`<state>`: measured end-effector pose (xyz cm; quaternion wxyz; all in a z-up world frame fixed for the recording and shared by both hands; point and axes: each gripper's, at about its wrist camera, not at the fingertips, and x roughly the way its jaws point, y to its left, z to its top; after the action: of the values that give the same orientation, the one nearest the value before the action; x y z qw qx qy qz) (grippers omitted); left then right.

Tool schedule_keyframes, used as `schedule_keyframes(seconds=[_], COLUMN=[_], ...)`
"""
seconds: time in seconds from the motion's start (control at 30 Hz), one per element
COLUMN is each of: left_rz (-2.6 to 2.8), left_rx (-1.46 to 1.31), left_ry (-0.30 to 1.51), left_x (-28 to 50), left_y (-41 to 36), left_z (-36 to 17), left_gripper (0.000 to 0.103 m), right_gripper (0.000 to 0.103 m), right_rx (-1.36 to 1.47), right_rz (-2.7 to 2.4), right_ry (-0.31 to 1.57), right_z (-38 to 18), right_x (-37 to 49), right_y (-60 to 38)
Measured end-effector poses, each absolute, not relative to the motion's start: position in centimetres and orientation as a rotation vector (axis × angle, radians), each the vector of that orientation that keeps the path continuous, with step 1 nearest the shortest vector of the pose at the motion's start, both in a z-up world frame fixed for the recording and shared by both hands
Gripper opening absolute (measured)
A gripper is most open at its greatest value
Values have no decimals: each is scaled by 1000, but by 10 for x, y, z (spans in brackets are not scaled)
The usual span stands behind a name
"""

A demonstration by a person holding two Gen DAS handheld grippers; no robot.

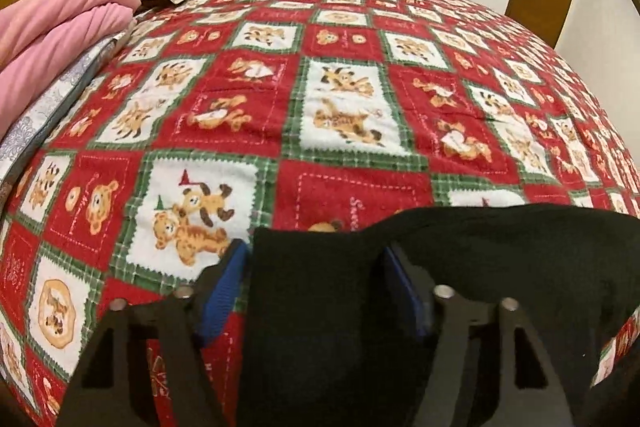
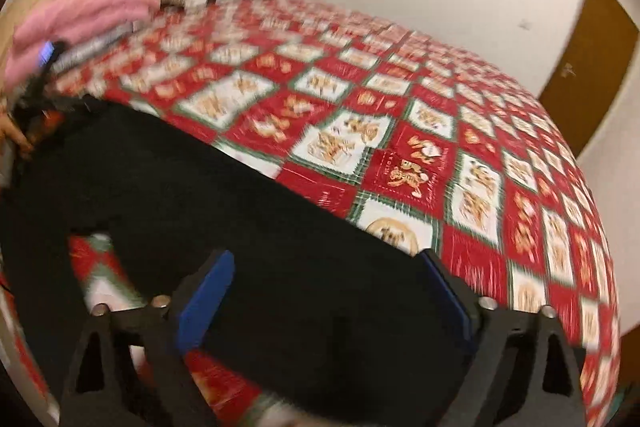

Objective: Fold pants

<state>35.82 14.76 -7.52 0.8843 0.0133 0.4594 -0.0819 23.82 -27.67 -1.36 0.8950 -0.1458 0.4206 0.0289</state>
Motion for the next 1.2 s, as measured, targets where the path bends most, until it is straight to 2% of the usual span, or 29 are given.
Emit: schedule_keyframes(seconds=[0.07, 0.27, 0.37, 0.4, 0.43, 0.47, 0.5, 0.6, 0.97, 1.2], left_rz=[-183, -172, -175, -176, -187, -201, -213, -200, -228, -253], left_rx=[7, 44, 34, 42, 44, 37, 20, 9, -46, -77], left_ry=[957, 950, 953, 950, 949, 950, 954, 949, 702, 578], left_x=[360, 359, 361, 361, 360, 359, 359, 356, 285, 209], left_y=[148, 141, 142, 141, 139, 138, 137, 134, 152, 178], left_z=[-74, -76, -77, -76, -76, -74, -73, -68, 7, 23], left_gripper=[53, 53, 53, 49, 45, 35, 27, 18, 17, 17], right_gripper=[80, 77, 53, 35, 25, 9, 7, 6, 6, 6], right_rx=[-342, -313, -219, -217, -214, -202, -205, -237, -151, -167], right_rz=[70, 142, 198, 213, 223, 233, 226, 206, 168, 187], right_ry=[939, 1040, 1062, 1067, 1070, 1078, 1080, 1042, 793, 740], right_z=[-31, -63, -61, -59, -57, -55, -51, -36, 53, 50], right_x=[264, 298, 298, 296, 295, 292, 290, 278, 159, 69], right_y=[-287, -307, -314, -313, -311, -310, -309, -299, -272, -239])
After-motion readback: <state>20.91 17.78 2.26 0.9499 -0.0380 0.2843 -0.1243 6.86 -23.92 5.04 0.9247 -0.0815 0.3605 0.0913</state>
